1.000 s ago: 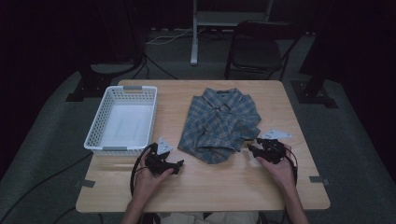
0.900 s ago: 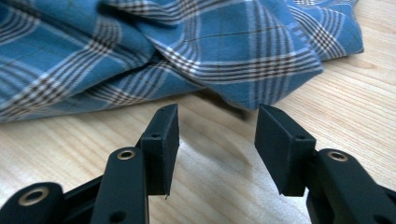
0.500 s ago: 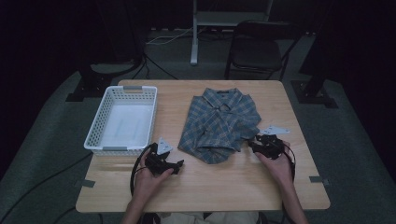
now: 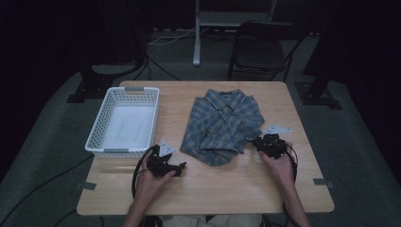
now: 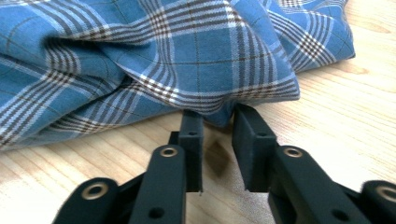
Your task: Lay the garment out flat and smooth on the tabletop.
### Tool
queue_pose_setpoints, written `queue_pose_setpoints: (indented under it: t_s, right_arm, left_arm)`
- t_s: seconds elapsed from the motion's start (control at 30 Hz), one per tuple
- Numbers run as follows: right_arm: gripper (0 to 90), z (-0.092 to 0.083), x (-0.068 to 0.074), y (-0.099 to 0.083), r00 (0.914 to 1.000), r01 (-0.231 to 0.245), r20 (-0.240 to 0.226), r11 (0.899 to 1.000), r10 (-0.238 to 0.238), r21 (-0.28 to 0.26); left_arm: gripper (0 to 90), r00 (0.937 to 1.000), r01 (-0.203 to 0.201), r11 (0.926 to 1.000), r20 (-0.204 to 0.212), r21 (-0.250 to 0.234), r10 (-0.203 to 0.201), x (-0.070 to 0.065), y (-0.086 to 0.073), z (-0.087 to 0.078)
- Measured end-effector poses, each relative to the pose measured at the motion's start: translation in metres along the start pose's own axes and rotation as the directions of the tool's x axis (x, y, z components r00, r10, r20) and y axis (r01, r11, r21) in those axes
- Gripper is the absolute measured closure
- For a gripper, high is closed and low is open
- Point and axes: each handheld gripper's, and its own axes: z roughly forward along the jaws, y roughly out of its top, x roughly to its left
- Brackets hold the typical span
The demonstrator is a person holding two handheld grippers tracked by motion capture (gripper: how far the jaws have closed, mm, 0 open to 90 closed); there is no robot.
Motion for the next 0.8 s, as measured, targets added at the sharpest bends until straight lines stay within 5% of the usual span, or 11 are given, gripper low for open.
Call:
queue_pose_setpoints:
  t_s: [0.23,0.8]
  right_arm:
    - [84.7,-0.012,-0.004,0.004,0.9999,-0.012,0.003,0.999,0.013,-0.04]
    - [85.7,-0.051,-0.022,0.005,0.9983,-0.041,0.037,0.992,0.046,-0.116]
  left_arm:
    - [20.3,1.0,0.0,1.0,0.0,0.0,0.0,0.0,0.0,0.0]
    - [20.3,1.0,0.0,1.0,0.0,0.0,0.0,0.0,0.0,0.0]
